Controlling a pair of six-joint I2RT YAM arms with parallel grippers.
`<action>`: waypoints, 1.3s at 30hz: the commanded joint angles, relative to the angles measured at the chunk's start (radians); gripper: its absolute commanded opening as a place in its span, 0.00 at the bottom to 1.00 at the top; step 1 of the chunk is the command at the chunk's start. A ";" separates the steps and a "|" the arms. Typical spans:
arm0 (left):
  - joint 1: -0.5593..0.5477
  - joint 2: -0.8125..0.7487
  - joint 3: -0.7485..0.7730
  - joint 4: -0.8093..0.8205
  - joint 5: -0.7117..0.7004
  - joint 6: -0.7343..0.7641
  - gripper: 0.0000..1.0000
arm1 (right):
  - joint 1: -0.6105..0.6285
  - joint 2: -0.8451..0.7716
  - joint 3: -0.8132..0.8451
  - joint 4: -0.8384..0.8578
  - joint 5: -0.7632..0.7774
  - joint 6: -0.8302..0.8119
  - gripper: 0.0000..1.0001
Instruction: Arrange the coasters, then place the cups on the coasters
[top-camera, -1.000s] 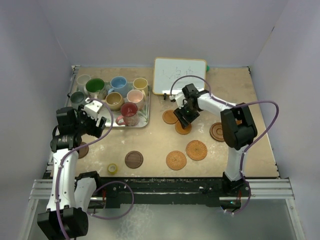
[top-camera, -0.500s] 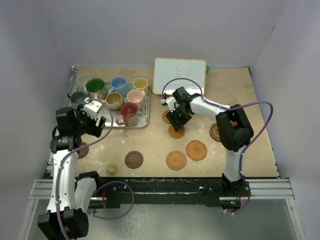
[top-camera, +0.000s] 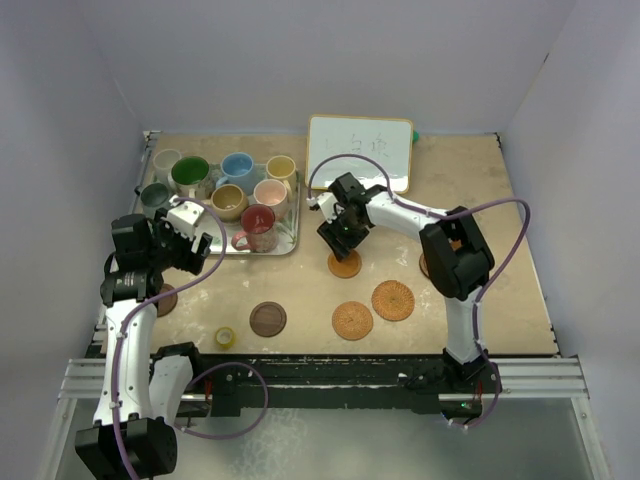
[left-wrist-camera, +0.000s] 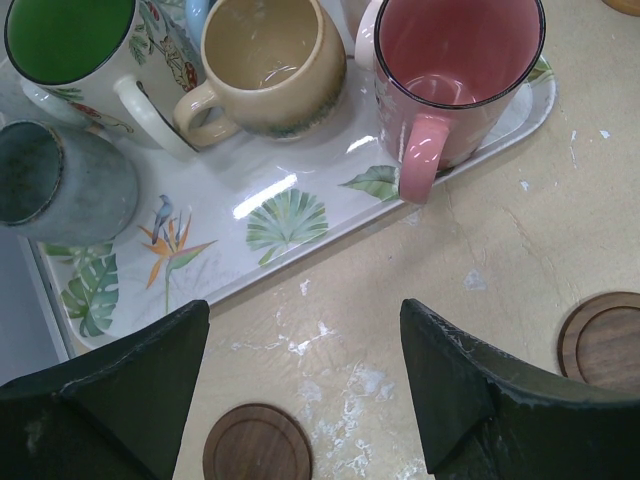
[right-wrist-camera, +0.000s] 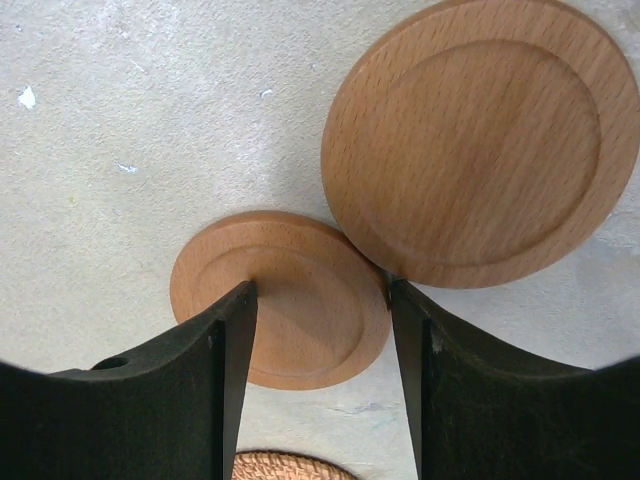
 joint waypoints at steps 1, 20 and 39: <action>-0.006 -0.013 -0.003 0.031 0.002 0.000 0.74 | 0.012 0.014 0.034 -0.045 -0.037 -0.005 0.59; 0.094 0.131 0.008 -0.112 -0.226 0.179 0.79 | -0.031 -0.400 -0.089 -0.135 -0.066 -0.068 0.78; 0.466 0.568 0.011 -0.038 -0.107 0.418 0.72 | -0.170 -0.620 -0.242 -0.147 -0.181 -0.075 0.80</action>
